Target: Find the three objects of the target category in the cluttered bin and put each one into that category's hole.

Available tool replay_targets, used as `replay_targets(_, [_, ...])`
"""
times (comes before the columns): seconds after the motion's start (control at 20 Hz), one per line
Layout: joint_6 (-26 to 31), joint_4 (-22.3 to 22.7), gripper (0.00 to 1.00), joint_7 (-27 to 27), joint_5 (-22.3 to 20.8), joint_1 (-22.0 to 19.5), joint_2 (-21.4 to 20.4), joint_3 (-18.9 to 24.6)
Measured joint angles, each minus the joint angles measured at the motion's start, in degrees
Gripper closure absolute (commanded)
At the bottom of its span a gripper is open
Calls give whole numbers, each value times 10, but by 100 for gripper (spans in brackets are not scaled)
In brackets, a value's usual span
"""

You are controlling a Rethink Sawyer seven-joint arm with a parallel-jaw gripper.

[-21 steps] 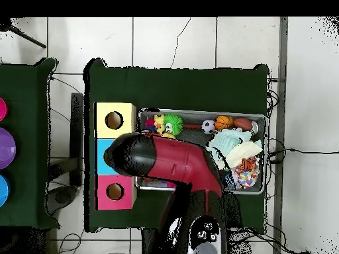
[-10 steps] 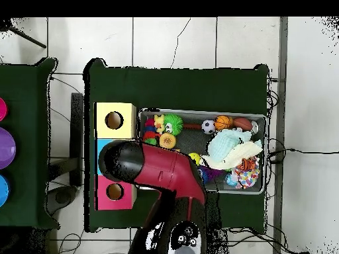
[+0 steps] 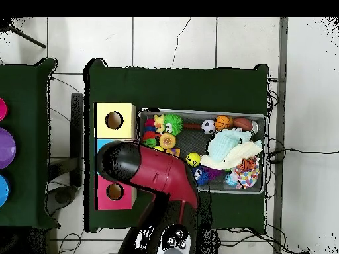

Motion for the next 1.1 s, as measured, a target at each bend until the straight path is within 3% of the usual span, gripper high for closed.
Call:
replay_targets(0.65, [0,-7,100,57,47,76,44,-49])
replay_targets(1.1, [0,-29,100,92,83,98,69,-65])
